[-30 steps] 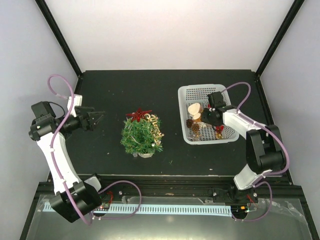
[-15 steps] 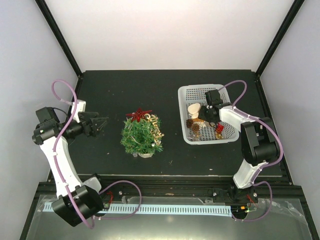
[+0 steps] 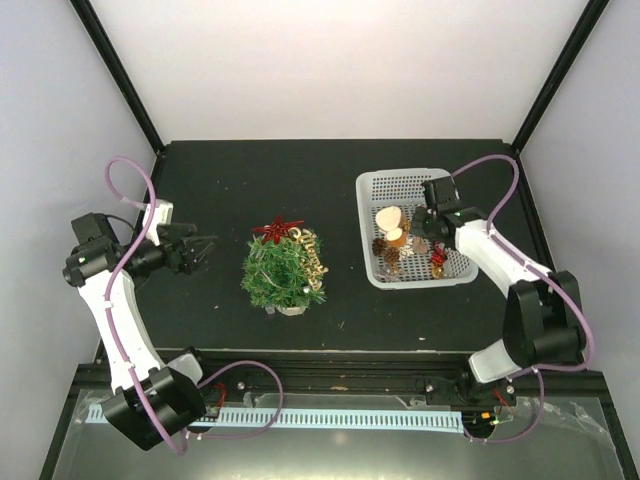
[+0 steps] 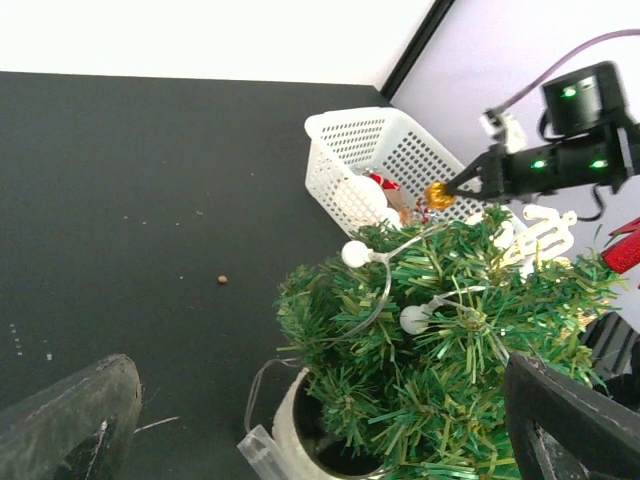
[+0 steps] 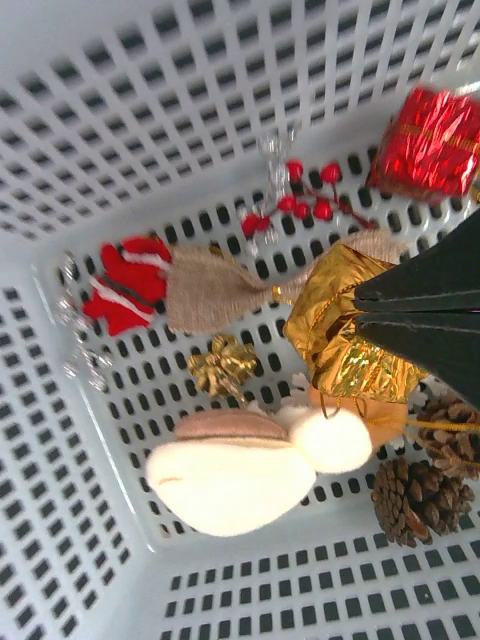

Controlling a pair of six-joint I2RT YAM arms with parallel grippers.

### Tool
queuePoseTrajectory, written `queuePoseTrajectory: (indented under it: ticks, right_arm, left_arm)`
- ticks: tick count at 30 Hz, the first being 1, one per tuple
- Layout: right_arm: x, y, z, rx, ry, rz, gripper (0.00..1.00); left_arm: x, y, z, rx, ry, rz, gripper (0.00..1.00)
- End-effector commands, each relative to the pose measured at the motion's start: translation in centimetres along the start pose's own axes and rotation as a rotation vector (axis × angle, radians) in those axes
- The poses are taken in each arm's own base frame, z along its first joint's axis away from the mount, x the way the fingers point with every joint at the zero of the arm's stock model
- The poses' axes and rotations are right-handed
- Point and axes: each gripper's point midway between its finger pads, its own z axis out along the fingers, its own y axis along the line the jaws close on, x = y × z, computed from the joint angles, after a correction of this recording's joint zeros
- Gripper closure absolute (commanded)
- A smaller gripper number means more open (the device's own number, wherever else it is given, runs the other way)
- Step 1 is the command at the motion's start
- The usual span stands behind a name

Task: Decorate the small christmas tree

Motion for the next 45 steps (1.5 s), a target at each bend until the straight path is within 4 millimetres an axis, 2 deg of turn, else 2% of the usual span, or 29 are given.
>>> queuePoseTrajectory:
  ticks: [1, 3, 6, 11, 14, 17, 19, 23, 26, 28, 33, 35, 39, 45]
  right_arm:
    - [-0.1, -2.8, -2.6, 0.147, -0.051, -0.064, 0.99]
    - [0.0, -2.7, -3.6, 0.163, -0.065, -0.093, 0.99]
    - [0.4, -1.1, -5.3, 0.084, -0.082, -0.114, 0.99]
    - [-0.1, 1.8, -10.2, -0.045, -0.154, -0.143, 0.99]
    - [0.2, 5.3, -15.1, -0.108, -0.243, -0.254, 0.99]
    - [1.0, 9.9, -21.6, -0.243, -0.335, -0.352, 0.99]
    - [2.0, 11.7, -25.1, -0.317, -0.376, -0.387, 0.99]
    - [4.6, 14.4, -29.9, -0.415, -0.422, -0.484, 0.99]
    - [7.4, 16.9, -33.1, -0.507, -0.461, -0.620, 0.99]
    - [8.6, 18.1, -34.1, -0.546, -0.452, -0.673, 0.99]
    - [13.4, 21.8, -35.0, -0.696, -0.377, -0.819, 0.99]
    - [14.7, 23.2, -35.4, -0.740, -0.367, -0.852, 0.99]
    - [16.1, 25.3, -34.9, -0.766, -0.358, -0.879, 0.99]
    - [16.8, 28.1, -33.9, -0.743, -0.368, -0.903, 0.99]
  left_arm:
    - [-1.4, 0.0, -0.7, -0.051, -0.002, 0.101, 0.01]
    - [-1.5, 0.2, -0.7, -0.063, -0.001, 0.111, 0.01]
    - [-1.5, 0.4, -0.6, -0.059, 0.001, 0.106, 0.01]
    - [-0.7, 0.5, -0.4, -0.040, 0.011, 0.084, 0.01]
    - [-0.3, 0.5, -0.3, -0.039, 0.020, 0.087, 0.01]
    - [-0.1, 0.5, -0.3, -0.039, 0.026, 0.090, 0.01]
    - [-0.1, 0.5, -0.3, -0.036, 0.026, 0.089, 0.01]
    - [0.0, 0.4, -0.4, -0.036, 0.026, 0.093, 0.01]
    - [0.1, 0.2, -0.4, -0.036, 0.029, 0.097, 0.01]
    - [0.3, 0.2, -0.4, -0.036, 0.033, 0.098, 0.01]
    - [0.9, 0.1, -0.3, -0.034, 0.048, 0.094, 0.01]
    - [1.2, 0.0, -0.3, -0.034, 0.059, 0.099, 0.01]
    - [1.8, 0.0, -0.3, -0.038, 0.080, 0.099, 0.01]
    - [1.8, -0.3, -0.5, -0.048, 0.079, 0.118, 0.01]
